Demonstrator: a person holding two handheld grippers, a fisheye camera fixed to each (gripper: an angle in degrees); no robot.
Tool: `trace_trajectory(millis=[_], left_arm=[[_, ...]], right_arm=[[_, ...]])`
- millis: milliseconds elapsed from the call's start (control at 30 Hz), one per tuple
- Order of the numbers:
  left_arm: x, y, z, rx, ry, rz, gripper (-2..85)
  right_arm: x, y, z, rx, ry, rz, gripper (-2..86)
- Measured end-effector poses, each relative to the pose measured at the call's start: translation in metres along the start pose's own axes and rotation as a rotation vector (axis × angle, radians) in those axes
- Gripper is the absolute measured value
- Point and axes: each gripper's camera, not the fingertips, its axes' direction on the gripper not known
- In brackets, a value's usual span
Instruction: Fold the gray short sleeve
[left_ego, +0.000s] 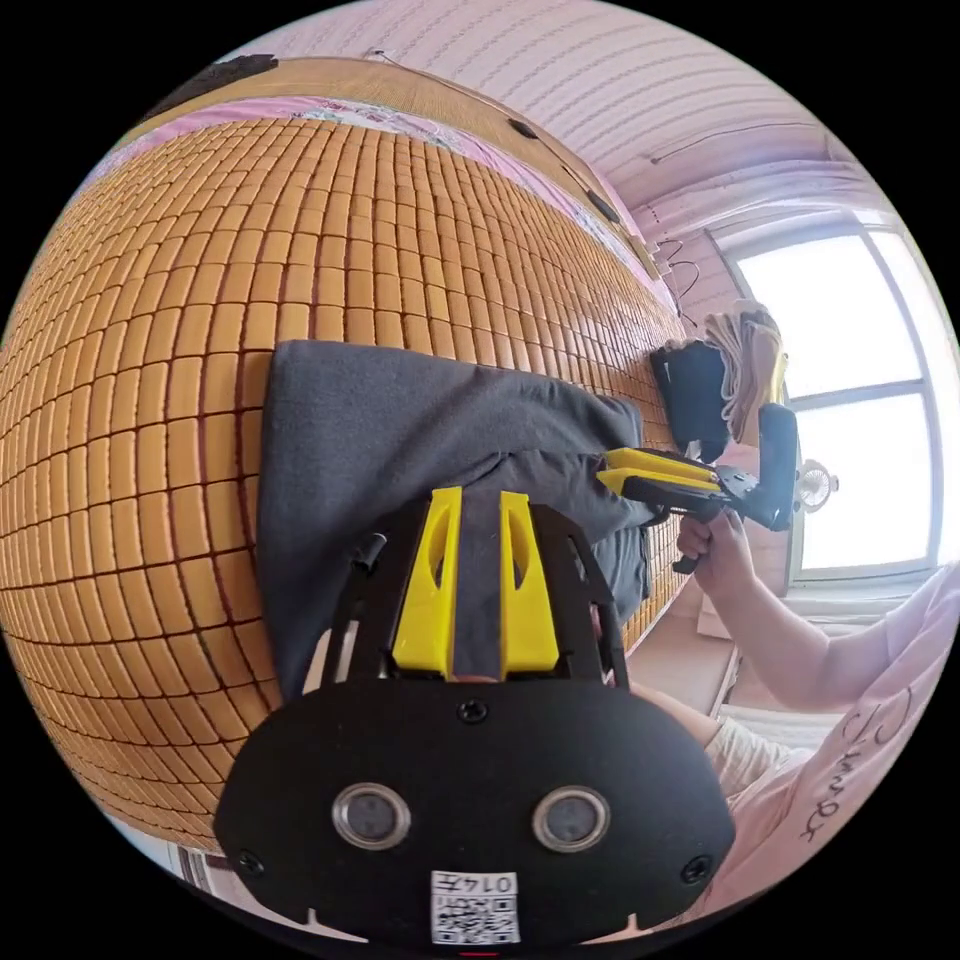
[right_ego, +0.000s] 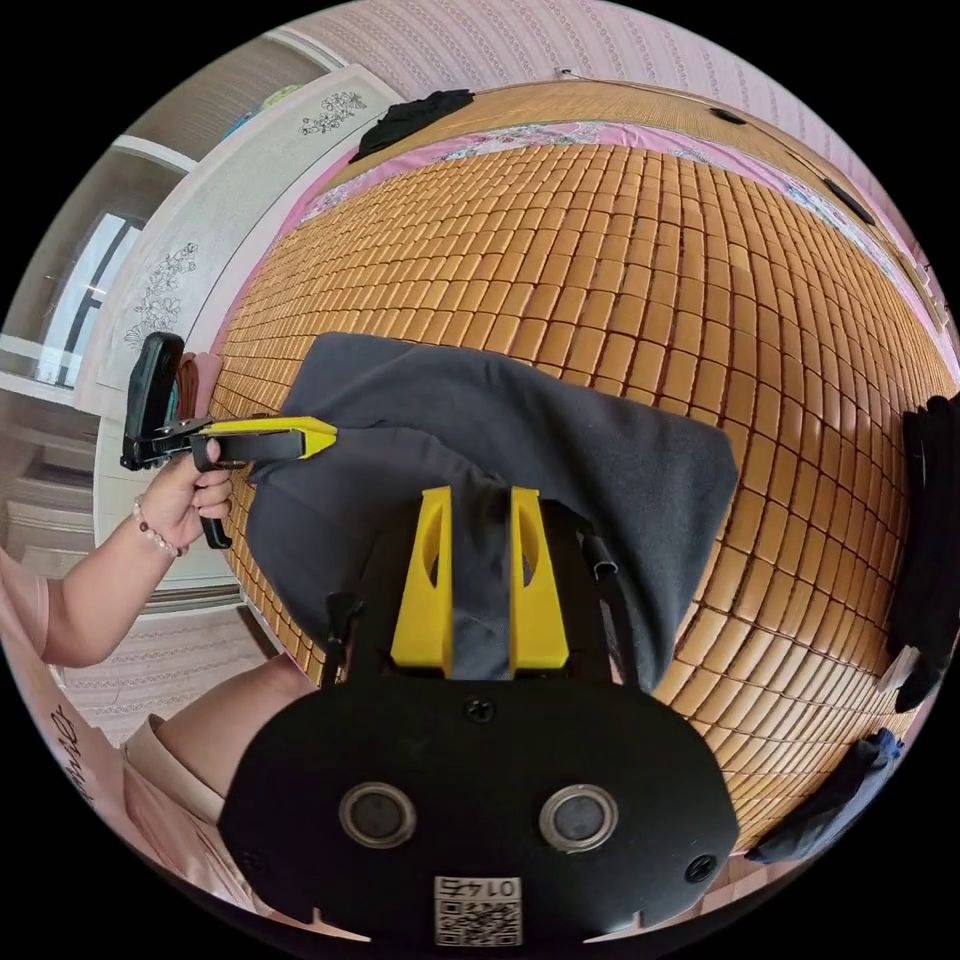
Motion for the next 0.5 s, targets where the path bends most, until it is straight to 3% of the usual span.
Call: trace_trajectory(millis=[67, 200, 333, 500], left_arm=[[0.005, 0.001, 0.023, -0.077, -0.053, 0.001, 0.3], [0.026, 0.027, 0.015, -0.042, -0.048, 0.109, -0.8], [0.051, 0.09, 0.008, -0.15, -0.044, 0.239, -0.9], [0.043, 0.153, 0.034, -0.294, -0.049, 0.118, -0.3]], right_arm=[[-0.002, -0.001, 0.015, -0.046, 0.029, 0.021, 3.8], [-0.017, 0.027, 0.001, 0.019, -0.119, -0.069, 2.0], [-0.034, 0.078, 0.007, -0.132, -0.285, -0.146, 2.0], [-0.052, 0.118, 0.03, -0.293, -0.156, -0.096, 2.5]])
